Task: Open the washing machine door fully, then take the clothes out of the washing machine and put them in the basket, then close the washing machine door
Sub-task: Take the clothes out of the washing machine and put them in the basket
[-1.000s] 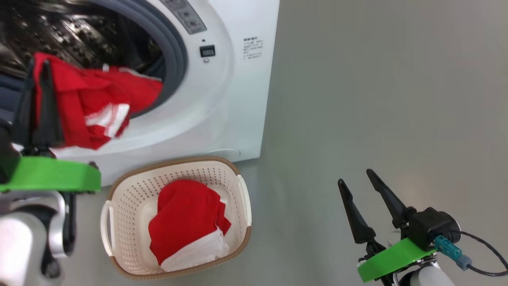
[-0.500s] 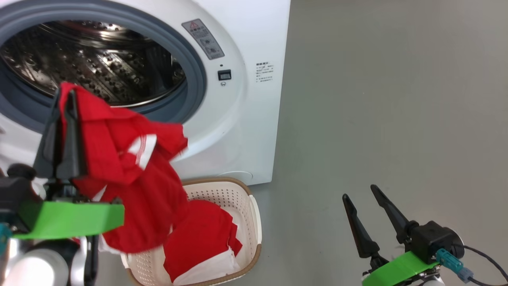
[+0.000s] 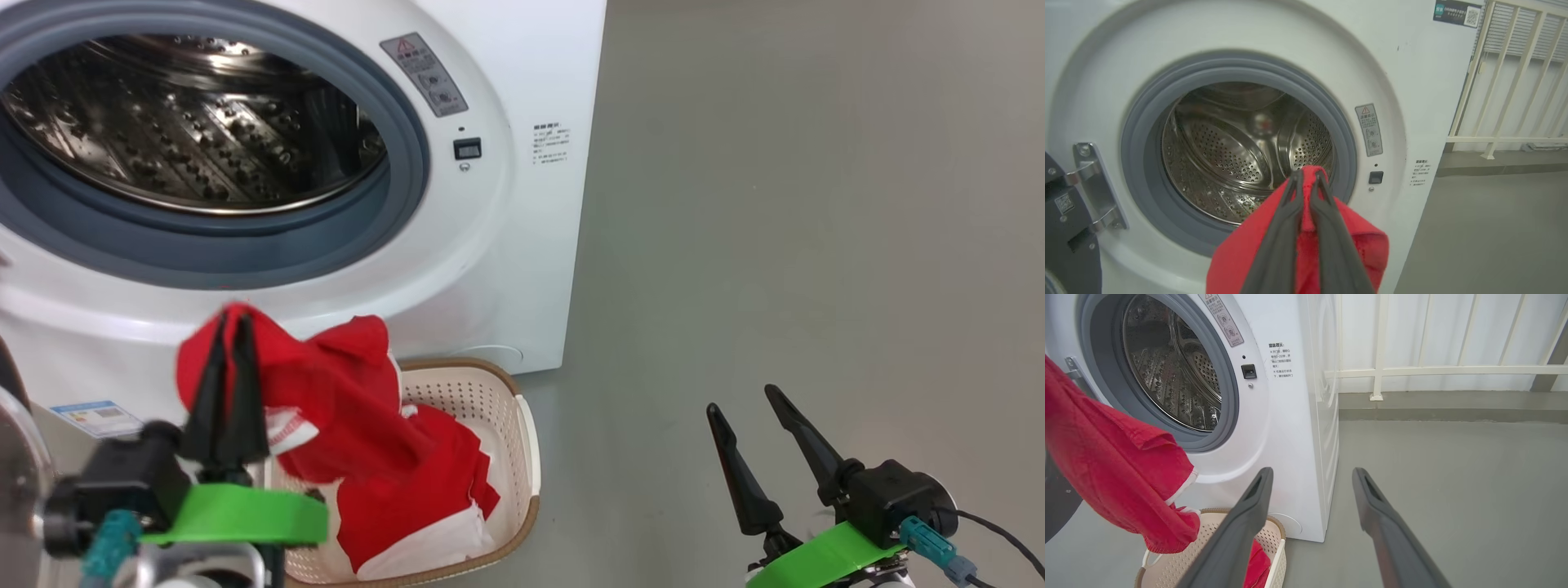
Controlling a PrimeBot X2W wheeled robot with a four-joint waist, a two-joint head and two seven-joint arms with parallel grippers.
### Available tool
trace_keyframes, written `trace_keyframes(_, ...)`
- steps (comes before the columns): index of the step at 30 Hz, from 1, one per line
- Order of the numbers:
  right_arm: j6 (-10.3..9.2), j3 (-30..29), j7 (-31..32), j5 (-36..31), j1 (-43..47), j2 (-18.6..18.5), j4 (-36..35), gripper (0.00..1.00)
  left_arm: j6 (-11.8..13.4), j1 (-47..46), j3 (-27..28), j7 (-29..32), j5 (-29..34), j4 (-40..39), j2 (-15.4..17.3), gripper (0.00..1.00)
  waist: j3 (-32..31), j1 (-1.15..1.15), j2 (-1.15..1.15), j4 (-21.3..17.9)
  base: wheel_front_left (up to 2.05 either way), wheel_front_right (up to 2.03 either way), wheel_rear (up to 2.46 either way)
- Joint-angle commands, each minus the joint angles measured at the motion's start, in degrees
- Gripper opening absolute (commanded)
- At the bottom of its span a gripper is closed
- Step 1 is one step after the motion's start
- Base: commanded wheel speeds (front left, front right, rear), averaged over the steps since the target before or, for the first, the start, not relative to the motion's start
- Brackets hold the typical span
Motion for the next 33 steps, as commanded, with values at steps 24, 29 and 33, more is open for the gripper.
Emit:
trace_keyframes(24,0.36,1.74,-0.37,0.78,-6.88,-0.42,-3.24,1.00,-11.46,-8.12,6.15,-7.14,0.12,30.84,-10.56,0.00,14.73,0.00,0.00,-5.16,0.00,0.00,0.00)
trace_keyframes(29,0.36,2.13,-0.37,1.44,-8.30,-0.41,-3.27,1.00,-13.24,-9.80,7.85,-7.15,1.94,36.05,-11.62,0.00,17.33,0.00,0.00,-6.40,0.00,0.00,0.00)
trace_keyframes(33,0.36,2.52,-0.37,1.88,-9.26,-0.41,-3.39,1.00,-14.24,-11.11,9.68,-7.15,1.77,40.75,-12.19,0.00,19.10,0.00,0.00,-7.12,0.00,0.00,0.00)
